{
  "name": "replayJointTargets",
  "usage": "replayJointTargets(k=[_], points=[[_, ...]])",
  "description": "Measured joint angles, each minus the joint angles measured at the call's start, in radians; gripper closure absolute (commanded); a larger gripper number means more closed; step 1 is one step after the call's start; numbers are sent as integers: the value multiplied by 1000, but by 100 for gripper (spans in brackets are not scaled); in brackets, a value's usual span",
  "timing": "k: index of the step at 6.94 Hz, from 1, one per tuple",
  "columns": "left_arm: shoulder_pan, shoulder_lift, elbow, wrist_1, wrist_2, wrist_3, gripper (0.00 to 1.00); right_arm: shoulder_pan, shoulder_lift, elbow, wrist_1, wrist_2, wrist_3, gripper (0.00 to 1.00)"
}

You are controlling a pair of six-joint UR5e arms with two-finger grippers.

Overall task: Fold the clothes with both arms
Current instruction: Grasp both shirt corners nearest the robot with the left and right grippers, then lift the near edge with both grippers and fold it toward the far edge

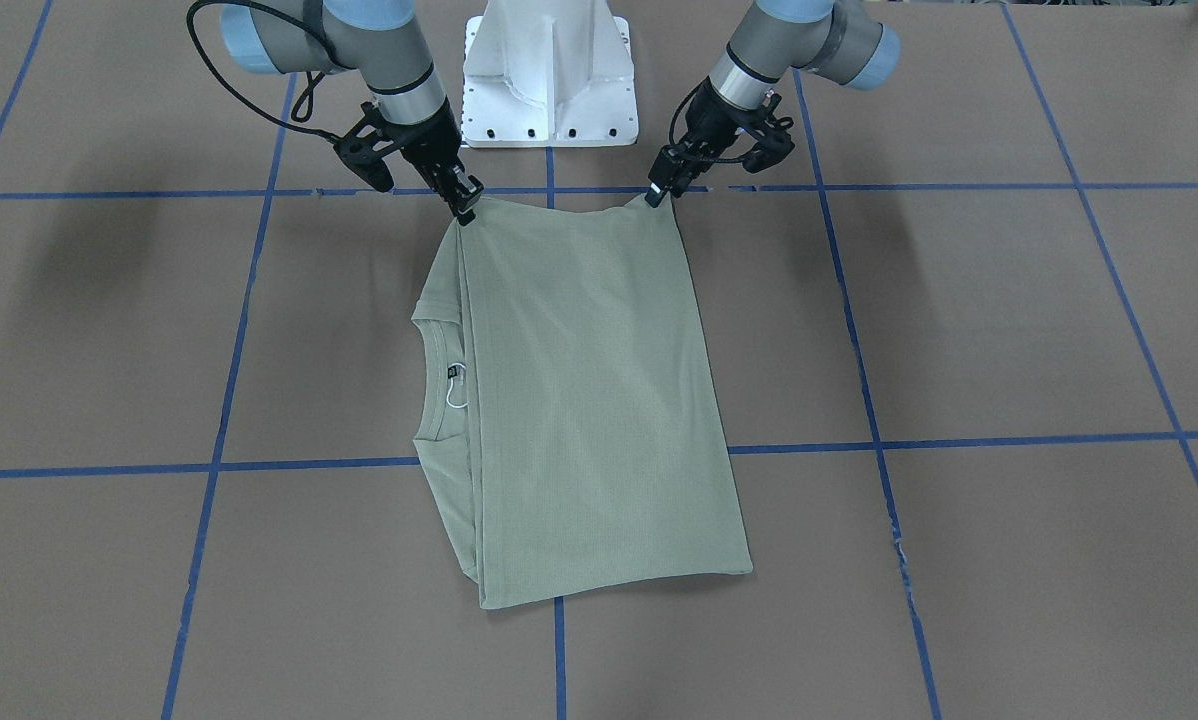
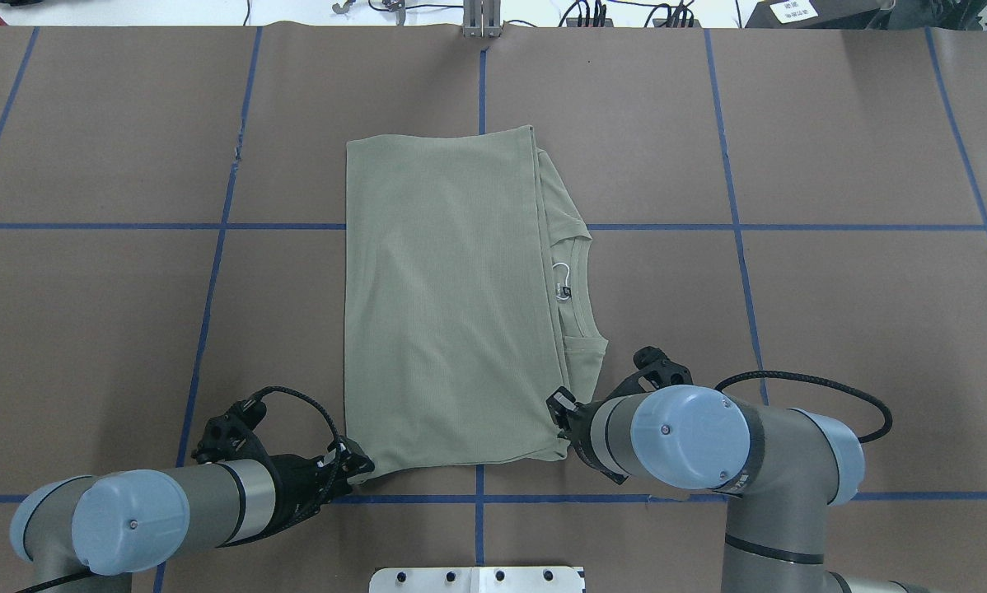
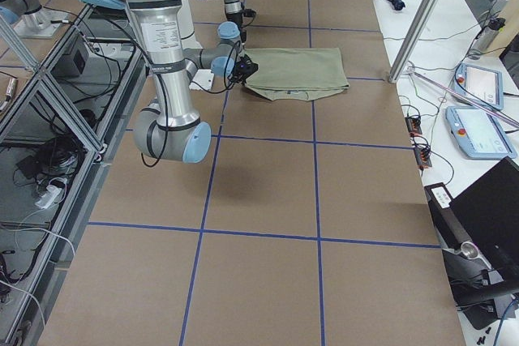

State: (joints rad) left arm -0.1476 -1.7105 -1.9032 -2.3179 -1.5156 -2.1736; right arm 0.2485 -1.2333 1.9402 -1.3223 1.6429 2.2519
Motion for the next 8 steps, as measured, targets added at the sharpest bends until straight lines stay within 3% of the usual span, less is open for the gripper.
replayJointTargets(k=[5, 8], points=[[11, 37, -76, 0, 0, -1, 100, -5, -7, 23, 1, 0, 1, 100], [96, 109, -193, 1, 42, -86, 100, -44, -75, 161, 1, 1, 12, 100]])
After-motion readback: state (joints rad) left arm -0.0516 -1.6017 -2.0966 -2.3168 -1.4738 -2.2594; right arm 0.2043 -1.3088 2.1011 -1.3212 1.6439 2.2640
